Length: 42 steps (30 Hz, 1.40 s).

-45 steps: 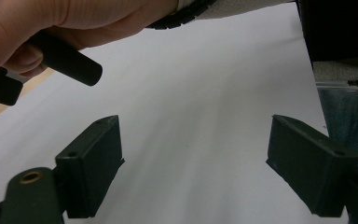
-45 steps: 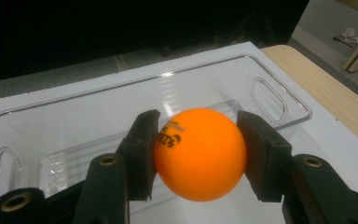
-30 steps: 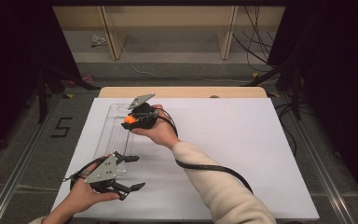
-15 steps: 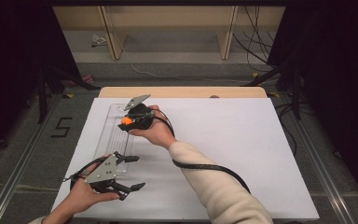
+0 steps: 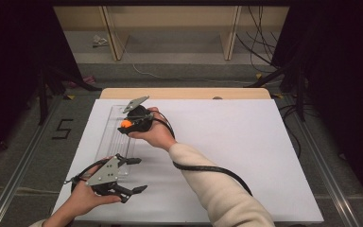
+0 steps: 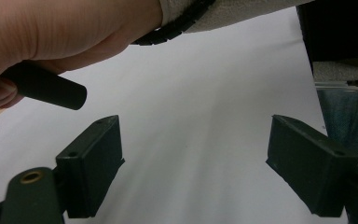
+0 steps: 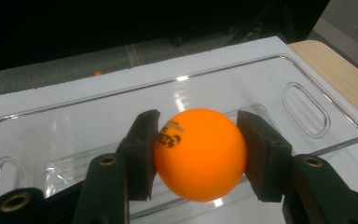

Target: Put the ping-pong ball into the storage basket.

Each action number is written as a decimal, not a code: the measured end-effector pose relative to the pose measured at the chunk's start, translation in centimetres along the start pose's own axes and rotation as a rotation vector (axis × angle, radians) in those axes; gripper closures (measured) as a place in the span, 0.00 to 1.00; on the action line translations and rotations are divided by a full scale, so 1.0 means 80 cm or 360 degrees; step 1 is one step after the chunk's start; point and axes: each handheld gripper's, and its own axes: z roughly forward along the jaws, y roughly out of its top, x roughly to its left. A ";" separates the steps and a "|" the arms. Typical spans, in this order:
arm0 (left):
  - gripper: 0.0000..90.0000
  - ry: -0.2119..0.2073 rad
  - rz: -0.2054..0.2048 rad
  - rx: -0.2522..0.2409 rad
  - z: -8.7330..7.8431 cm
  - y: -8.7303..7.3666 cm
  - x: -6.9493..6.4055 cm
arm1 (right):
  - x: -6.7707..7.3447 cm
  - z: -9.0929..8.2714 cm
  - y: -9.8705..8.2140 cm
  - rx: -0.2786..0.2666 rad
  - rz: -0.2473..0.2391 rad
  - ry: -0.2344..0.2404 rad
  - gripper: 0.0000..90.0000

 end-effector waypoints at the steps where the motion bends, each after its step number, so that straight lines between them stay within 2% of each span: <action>1: 0.20 0.0000 0.0000 0.0000 0.000 0.000 0.000 | 0.000 0.001 0.000 0.0000 -0.0004 -0.0001 0.57; 42: 0.20 -0.0008 0.0000 0.0001 0.000 0.000 0.000 | 0.003 0.019 -0.005 0.0067 0.0005 0.0038 0.57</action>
